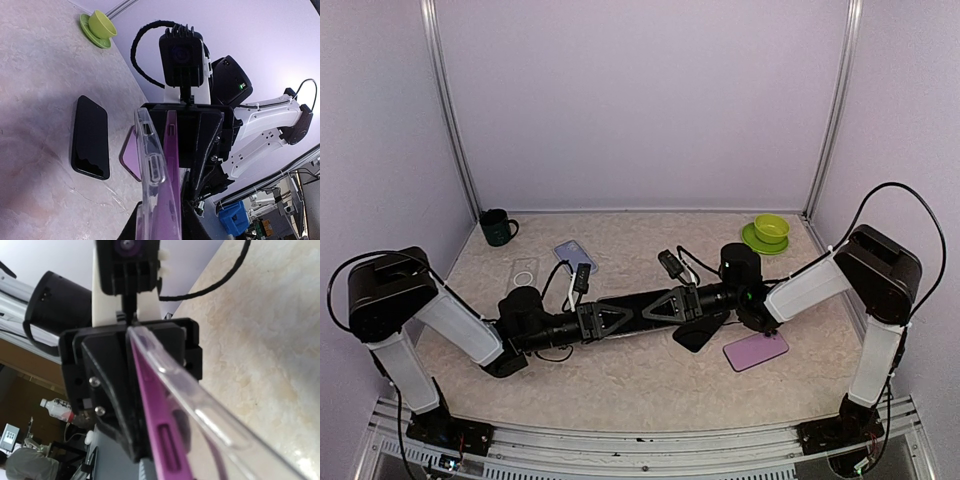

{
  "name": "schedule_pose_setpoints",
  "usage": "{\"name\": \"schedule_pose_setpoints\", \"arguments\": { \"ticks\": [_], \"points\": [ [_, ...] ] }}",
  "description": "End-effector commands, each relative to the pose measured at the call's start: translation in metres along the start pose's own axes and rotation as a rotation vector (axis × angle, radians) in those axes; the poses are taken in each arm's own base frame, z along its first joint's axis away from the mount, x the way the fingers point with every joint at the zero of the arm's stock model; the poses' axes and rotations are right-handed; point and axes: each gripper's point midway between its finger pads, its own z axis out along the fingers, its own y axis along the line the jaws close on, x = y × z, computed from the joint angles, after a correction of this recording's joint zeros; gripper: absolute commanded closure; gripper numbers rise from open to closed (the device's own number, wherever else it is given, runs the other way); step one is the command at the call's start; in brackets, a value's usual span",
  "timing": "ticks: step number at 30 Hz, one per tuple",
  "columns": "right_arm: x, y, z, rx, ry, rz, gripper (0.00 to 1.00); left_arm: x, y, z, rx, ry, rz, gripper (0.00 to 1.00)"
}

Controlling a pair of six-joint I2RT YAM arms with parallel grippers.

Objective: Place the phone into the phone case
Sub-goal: Install the phone on the phone case.

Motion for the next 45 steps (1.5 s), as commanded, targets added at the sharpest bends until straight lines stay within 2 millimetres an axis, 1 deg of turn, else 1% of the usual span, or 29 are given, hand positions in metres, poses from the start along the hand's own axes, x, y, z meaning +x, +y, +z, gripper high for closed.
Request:
{"name": "schedule_pose_setpoints", "arguments": {
  "ticks": [1, 5, 8, 18, 24, 33, 38, 45],
  "points": [
    [-0.01, 0.014, 0.004, -0.018, -0.014, -0.041, 0.71, -0.001, -0.018, -0.001, 0.084, -0.004, 0.024, 0.81],
    [-0.011, 0.015, 0.003, -0.015, -0.012, -0.046, 0.65, -0.004, -0.017, -0.003, 0.082, -0.01, 0.015, 0.85],
    [-0.012, 0.016, 0.003, -0.012, -0.012, -0.049, 0.62, -0.005, -0.016, -0.005, 0.08, -0.015, 0.011, 0.87],
    [-0.016, 0.015, -0.005, 0.001, -0.018, -0.045, 0.6, -0.01, -0.012, -0.011, 0.062, -0.034, 0.008, 0.93],
    [-0.018, 0.019, -0.009, 0.009, -0.019, -0.058, 0.59, -0.014, -0.013, -0.016, 0.058, -0.044, 0.014, 1.0],
    [-0.016, 0.018, -0.014, 0.028, -0.023, -0.065, 0.59, -0.015, -0.012, -0.019, 0.043, -0.045, 0.03, 1.0],
    [-0.016, 0.011, -0.018, 0.063, -0.028, -0.064, 0.59, -0.014, -0.01, -0.02, 0.02, -0.04, 0.049, 1.0],
    [-0.018, 0.0, -0.024, 0.176, -0.034, -0.082, 0.59, -0.017, -0.008, -0.022, -0.012, -0.044, 0.077, 1.0]
  ]
}}
